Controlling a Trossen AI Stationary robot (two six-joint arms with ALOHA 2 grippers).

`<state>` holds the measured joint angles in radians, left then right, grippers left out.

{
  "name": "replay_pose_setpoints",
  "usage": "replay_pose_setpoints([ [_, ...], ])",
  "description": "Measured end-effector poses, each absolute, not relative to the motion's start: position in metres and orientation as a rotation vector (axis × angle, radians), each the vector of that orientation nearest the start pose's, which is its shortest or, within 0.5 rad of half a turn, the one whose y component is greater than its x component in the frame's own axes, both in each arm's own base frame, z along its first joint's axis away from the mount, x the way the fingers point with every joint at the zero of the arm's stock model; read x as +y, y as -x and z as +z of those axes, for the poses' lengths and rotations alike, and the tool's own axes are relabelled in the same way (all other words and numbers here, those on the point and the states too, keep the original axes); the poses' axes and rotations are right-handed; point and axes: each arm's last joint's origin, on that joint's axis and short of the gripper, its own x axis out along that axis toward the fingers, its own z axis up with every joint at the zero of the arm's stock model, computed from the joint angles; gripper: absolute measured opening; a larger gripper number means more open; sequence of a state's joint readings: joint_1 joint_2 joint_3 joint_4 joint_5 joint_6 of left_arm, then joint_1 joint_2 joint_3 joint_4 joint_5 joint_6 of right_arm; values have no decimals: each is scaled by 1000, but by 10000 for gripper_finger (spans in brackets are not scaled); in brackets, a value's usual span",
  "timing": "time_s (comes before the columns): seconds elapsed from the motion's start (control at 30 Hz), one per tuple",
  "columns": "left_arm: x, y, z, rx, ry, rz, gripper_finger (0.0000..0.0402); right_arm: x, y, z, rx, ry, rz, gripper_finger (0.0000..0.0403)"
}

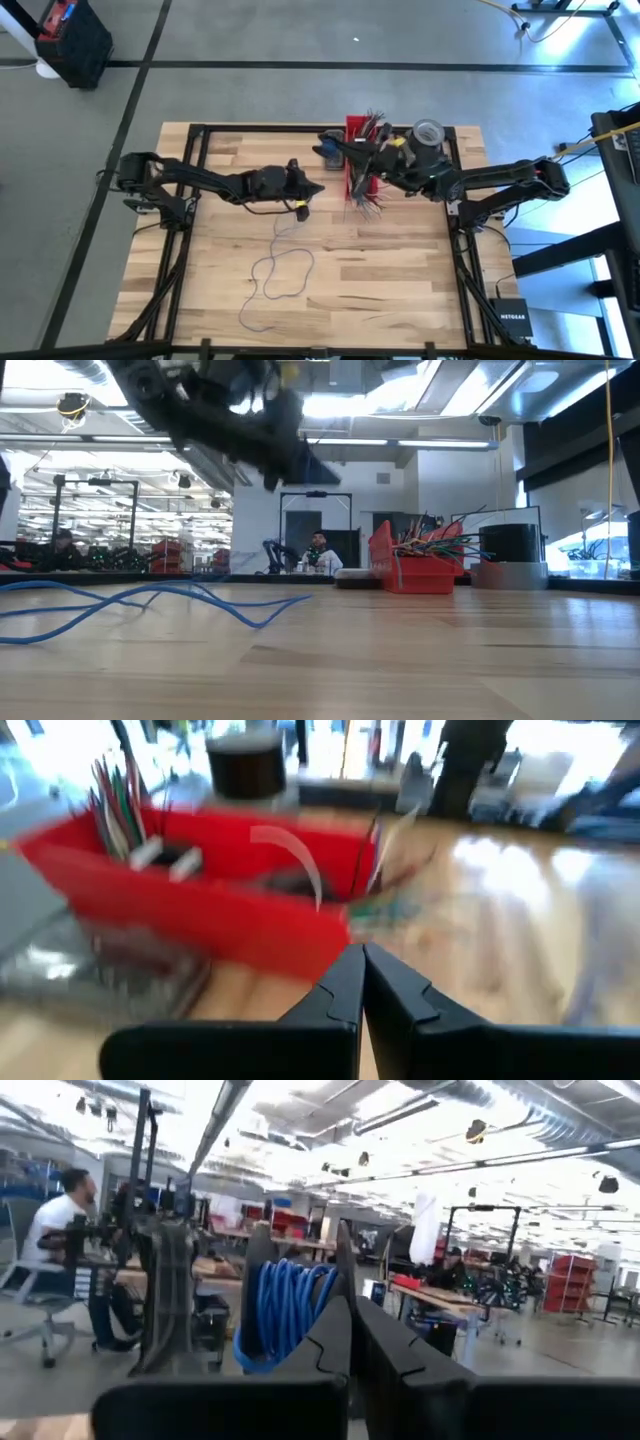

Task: Coil cords
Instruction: Coil the blue wire into the black spool

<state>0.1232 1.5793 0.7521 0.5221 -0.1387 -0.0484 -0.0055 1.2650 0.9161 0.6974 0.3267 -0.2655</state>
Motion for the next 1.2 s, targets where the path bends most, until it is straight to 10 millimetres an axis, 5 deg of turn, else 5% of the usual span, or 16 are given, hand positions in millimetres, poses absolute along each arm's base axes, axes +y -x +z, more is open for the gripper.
replay_pose_setpoints([
  [0.4, 44, -317, 201, 344, 16, 264, 6, -12, -275, 352, -132, 259, -388, 8],
  [0.73, 40, -291, 216, 488, 58, 255, 104, -12, -275, 325, 13, 283, -386, 8],
  [0.9, 31, -297, 227, 374, 43, 216, 122, -12, -266, 301, -147, 256, -373, 8],
  [1.2, 22, -329, 206, 298, -14, 166, 123, -8, -255, 284, -326, 220, -266, 8],
])
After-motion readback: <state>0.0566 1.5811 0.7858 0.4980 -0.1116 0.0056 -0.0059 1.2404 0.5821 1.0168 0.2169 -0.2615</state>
